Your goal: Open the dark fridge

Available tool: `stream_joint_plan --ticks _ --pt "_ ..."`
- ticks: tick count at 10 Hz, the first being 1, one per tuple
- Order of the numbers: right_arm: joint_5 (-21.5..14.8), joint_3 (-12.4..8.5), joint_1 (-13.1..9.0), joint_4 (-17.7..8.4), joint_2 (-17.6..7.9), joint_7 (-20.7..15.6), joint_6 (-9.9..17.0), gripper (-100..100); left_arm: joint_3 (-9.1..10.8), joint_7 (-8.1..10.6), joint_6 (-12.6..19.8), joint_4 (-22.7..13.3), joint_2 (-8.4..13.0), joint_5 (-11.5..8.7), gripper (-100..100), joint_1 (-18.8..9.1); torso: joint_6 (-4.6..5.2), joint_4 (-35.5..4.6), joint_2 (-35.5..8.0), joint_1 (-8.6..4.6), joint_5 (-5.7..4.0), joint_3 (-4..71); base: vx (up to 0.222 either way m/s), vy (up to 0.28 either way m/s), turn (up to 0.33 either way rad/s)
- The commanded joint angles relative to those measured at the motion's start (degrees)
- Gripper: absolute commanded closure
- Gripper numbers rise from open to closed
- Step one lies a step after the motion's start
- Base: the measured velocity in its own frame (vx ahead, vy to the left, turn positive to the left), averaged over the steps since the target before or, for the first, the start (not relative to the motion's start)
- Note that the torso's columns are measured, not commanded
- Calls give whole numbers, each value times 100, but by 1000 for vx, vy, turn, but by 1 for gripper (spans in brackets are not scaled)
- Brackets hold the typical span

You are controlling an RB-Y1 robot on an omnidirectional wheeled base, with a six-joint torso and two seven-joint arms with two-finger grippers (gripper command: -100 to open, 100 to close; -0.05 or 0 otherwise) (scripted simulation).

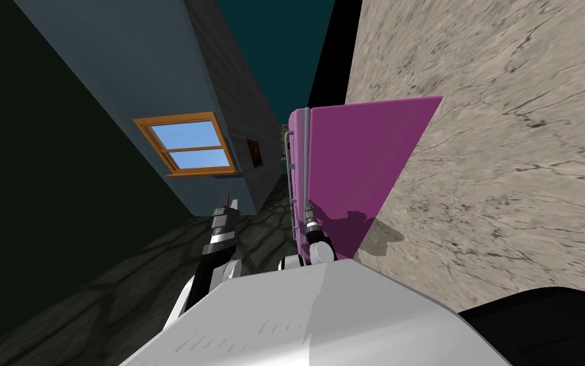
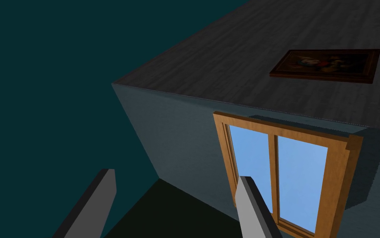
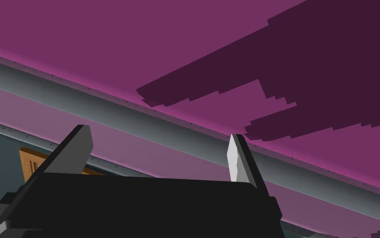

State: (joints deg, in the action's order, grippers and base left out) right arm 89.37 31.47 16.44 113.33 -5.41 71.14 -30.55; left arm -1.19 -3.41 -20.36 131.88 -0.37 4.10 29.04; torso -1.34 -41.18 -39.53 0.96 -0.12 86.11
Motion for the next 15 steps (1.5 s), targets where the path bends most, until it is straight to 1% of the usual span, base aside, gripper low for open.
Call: stream_joint_plan --ticks 1,2,3,4,5,6,7,8,9,13,14,15 --pt "308 162 -33 -126 454 207 51 -100 -1 0 0 0 -1 0 0 0 48 -15 -21 -25 7 -12 25 57 103" --pt "364 173 -40 -144 646 249 39 -100 -1 0 0 1 -1 0 0 0 103 -28 -43 -86 4 -26 29 62 61" --pt "391 179 -44 -153 810 269 33 -100 -1 0 0 1 -1 0 0 0 137 -38 -61 -147 -5 -36 16 47 21" --pt "366 278 -24 -108 720 252 86 -100 0 0 0 0 -1 0 0 0 155 -49 -81 -183 -11 -46 -23 36 20" --pt "83 29 253 -237 460 -22 395 -100 0 0 0 0 0 0 0 0 156 -53 -119 -184 -12 -67 -101 106 379" --pt "-26 -41 338 -237 367 -219 528 -100 -1 0 0 0 -1 0 0 -1 141 -72 -190 -130 -1 -105 -107 108 433" --pt "-162 -41 338 -237 239 -439 697 -100 -1 0 0 0 -1 0 0 -1 137 -102 -257 -96 13 -146 -41 55 130" --pt "-344 -41 338 -237 75 -607 856 -100 0 0 0 0 0 0 0 0 139 -112 -278 -100 13 -159 1 16 -25" --pt "-519 -41 338 -237 18 -770 1018 -100 0 0 0 0 0 0 0 0 137 -112 -276 -110 9 -157 7 -4 -15" --pt "-1149 -41 338 -237 18 -811 1021 -100 0 0 0 0 0 0 0 0 134 -111 -276 -92 13 -155 2 -5 2" --pt "-1353 -325 613 -387 -273 -1079 1299 -100 0 0 0 0 0 0 0 0 134 -111 -277 -92 14 -155 -57 91 379" --pt "-1481 -397 671 -387 -349 -1250 1455 -100 -1 0 0 0 -1 0 0 -2 129 -114 -292 -66 19 -164 -94 114 443"
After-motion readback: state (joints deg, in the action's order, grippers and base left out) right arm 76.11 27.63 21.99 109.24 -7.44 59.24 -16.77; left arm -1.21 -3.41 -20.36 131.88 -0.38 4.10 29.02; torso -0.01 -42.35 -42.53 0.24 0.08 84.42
